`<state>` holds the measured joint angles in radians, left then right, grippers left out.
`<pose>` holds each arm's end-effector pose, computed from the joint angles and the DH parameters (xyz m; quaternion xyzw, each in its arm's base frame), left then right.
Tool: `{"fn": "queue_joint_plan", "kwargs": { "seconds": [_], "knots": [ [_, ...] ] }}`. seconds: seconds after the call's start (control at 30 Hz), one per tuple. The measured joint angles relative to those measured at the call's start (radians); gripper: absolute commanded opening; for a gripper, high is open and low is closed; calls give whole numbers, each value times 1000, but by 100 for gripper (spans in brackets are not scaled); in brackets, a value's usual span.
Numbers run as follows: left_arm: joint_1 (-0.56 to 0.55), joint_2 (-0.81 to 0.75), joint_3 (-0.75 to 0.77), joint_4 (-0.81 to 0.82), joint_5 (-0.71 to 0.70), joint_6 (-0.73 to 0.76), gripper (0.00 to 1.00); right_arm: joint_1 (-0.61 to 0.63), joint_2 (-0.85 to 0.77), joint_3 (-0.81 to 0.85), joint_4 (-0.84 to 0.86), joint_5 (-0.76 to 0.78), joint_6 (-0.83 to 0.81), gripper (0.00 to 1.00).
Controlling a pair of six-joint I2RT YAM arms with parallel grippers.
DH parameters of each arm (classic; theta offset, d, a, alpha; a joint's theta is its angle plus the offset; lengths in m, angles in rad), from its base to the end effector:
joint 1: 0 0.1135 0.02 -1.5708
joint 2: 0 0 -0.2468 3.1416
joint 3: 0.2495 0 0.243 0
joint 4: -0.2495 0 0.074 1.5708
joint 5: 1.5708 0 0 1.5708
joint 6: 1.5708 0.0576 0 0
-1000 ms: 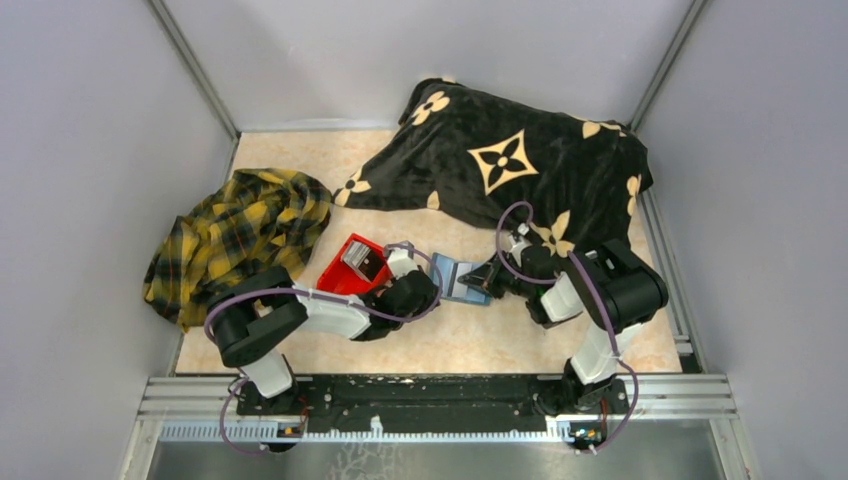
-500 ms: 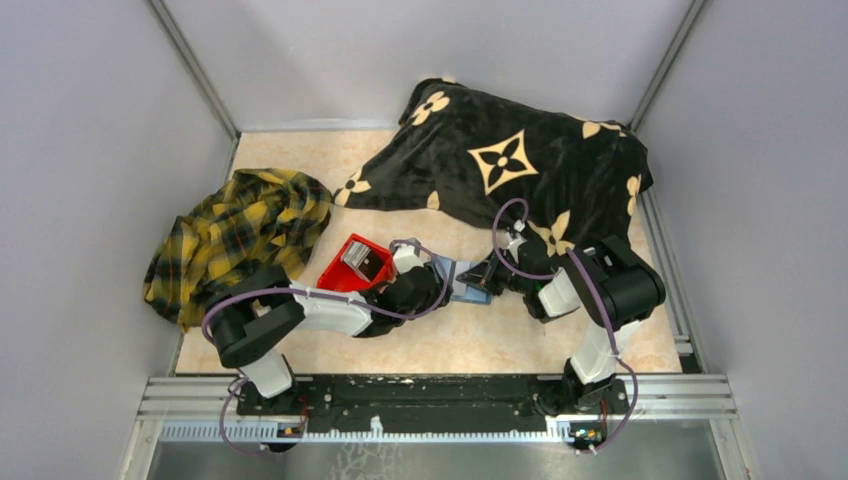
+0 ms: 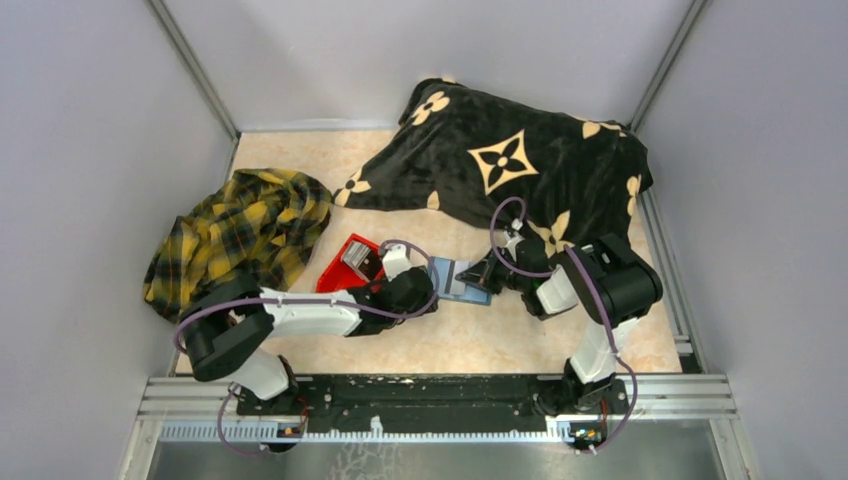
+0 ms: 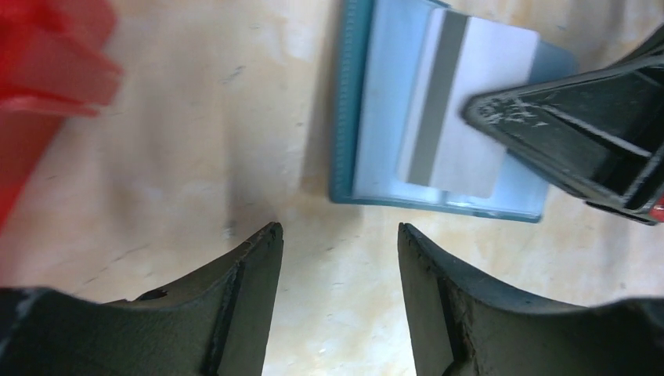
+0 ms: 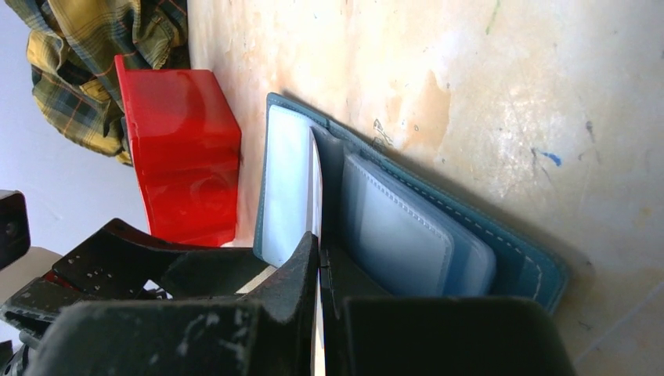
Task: Put the credit cards into the card holder
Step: Insert the credit card into the card holder.
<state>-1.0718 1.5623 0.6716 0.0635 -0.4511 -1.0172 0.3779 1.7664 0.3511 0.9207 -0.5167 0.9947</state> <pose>0.1646 -0.2495 0.1223 -0.0564 0.9100 -0.2015 0.3580 0.2432 0.1271 0.0734 0.1272 0.8308 0.4837 0.2443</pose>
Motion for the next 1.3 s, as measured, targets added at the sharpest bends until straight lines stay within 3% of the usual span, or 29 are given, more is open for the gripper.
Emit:
{"fn": "queue_joint_plan", "kwargs": {
  "seconds": [0.47,1.3],
  "knots": [
    [4,16,82,-296,-209,5,49,6,8,37,-45,-6,-33,0],
    [82,111,134,-161,-219,193,44,36,-15,82,-158,6,-93,0]
  ]
}}
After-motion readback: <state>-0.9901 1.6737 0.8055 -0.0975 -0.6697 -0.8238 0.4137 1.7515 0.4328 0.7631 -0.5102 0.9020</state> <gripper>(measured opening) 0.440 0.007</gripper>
